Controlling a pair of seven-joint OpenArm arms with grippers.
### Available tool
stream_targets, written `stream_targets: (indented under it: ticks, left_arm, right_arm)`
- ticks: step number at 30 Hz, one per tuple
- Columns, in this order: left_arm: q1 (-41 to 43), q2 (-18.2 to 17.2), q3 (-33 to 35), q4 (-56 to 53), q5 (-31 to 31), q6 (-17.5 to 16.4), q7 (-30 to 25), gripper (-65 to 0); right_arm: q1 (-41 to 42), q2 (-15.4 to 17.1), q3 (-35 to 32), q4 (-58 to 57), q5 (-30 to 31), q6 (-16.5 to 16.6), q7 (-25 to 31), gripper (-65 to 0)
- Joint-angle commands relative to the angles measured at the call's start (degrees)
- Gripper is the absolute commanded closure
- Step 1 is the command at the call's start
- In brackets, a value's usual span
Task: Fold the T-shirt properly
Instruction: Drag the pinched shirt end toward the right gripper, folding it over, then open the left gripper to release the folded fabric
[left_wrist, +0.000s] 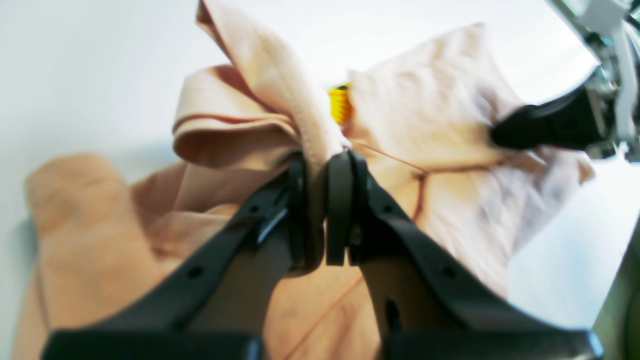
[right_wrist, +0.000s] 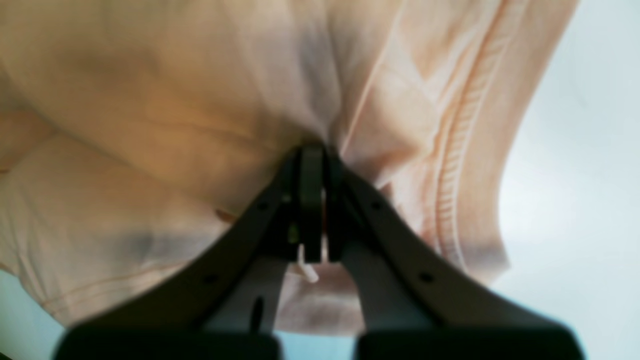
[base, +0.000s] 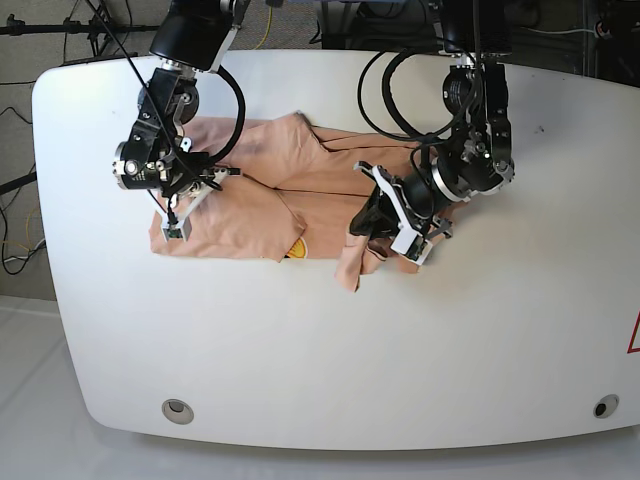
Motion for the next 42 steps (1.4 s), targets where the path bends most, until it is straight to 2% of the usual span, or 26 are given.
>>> stream_targets:
  ticks: [1, 14, 18, 22, 24, 32, 36, 38, 42]
  left_arm:
    - [-0.77, -0.44, 0.35, 1.06, -1.22, -0.20, -1.88, -1.6]
    - [-0.12, -0.48, 2.95, 3.19, -0.79, 0.10, -0.63, -0.3]
    - [-0.18, -1.00, 2.23, 3.58, -0.72, 1.36, -1.34, -0.2]
    - [-0.31, -1.02, 2.33, 2.95, -0.71, 1.43, -1.27, -2.7]
    - [-0.60, -1.10, 2.41, 2.40, -0.73, 1.78, -0.72, -6.8]
    - [-1.91, -1.81, 2.49, 0.23, -0.48, 4.34, 0.57, -30.2]
    - [-2.58, -2.11, 2.70, -0.52, -0.84, 4.10, 1.55, -38.9]
    - [-3.09, -1.76, 2.57, 0.31, -1.18, 3.09, 2.35, -45.4]
    - [-3.45, -1.36, 2.43, 0.98, -2.02, 1.96, 2.89, -47.0]
  right_arm:
    - [0.69, 0.10, -0.12, 0.50, 0.15, -0.19, -0.05, -0.5]
    - [0.96, 0.10, -0.04, 0.48, 0.17, -0.16, 0.19, -0.5]
    - [0.79, 0.01, -0.14, 0.43, -0.23, -0.01, 0.08, -0.4]
    - [0.81, 0.02, -0.11, 0.41, -0.22, -0.01, 0.07, -0.4]
    - [0.77, 0.03, -0.09, 0.39, -0.23, 0.00, 0.10, -0.3]
    - [0.80, -0.03, -0.20, 0.30, -0.52, -0.12, -0.59, -0.1]
    - [0.76, -0.07, -0.18, 0.26, -0.53, -0.07, -0.70, -0.1]
    - [0.62, -0.12, -0.30, 0.09, -0.71, 0.28, -0.85, -0.2]
    - [0.62, -0.14, -0.28, 0.06, -0.84, 0.39, -0.83, -0.1]
